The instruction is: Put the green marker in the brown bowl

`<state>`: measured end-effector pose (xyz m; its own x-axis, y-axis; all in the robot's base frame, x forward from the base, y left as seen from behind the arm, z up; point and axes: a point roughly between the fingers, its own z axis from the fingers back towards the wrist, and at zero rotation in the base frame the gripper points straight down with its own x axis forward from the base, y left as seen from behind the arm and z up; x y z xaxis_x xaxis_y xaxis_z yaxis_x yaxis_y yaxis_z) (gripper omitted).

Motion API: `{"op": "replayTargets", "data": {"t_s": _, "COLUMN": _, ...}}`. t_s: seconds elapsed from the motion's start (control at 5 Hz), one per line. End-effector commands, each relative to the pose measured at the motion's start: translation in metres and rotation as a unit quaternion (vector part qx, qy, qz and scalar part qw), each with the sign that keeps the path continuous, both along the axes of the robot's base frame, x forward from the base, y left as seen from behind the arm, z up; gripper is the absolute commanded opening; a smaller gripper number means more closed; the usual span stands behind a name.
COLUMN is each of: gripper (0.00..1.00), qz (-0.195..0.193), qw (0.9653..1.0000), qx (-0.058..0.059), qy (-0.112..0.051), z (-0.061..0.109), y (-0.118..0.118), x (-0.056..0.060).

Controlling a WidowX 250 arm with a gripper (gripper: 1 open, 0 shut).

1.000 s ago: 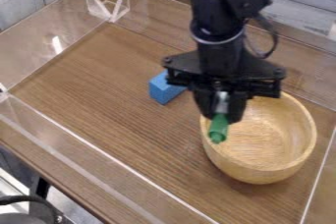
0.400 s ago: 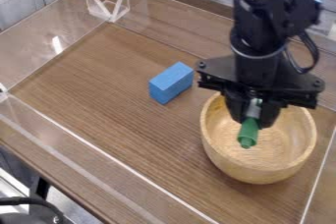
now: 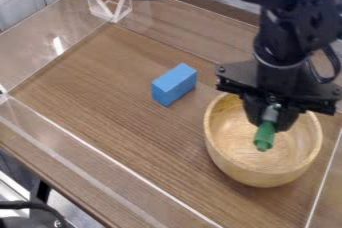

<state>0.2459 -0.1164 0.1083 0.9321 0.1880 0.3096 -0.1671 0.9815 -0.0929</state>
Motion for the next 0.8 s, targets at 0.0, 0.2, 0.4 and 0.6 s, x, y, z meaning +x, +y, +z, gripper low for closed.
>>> {"op": "replayTargets", "data": {"t_s": 0.0, "gripper": 0.0, "qz": -0.009, "qw": 0.9995, "qx": -0.001, "qy": -0.031, "z": 0.0133, "y": -0.008, "x": 0.014}}
{"op": "replayTargets", "data": {"t_s": 0.2, "gripper": 0.0, "qz": -0.013, "qw": 0.9993, "qx": 0.007, "qy": -0.035, "z": 0.0132, "y": -0.0082, "x": 0.018}}
{"op": "replayTargets", "data": {"t_s": 0.4, "gripper": 0.0, "qz": -0.016, "qw": 0.999, "qx": 0.011, "qy": -0.039, "z": 0.0135, "y": -0.0071, "x": 0.0205}}
{"op": "replayTargets", "data": {"t_s": 0.6, "gripper": 0.0, "qz": -0.018, "qw": 0.9988, "qx": 0.015, "qy": -0.044, "z": 0.0128, "y": -0.0062, "x": 0.0229}}
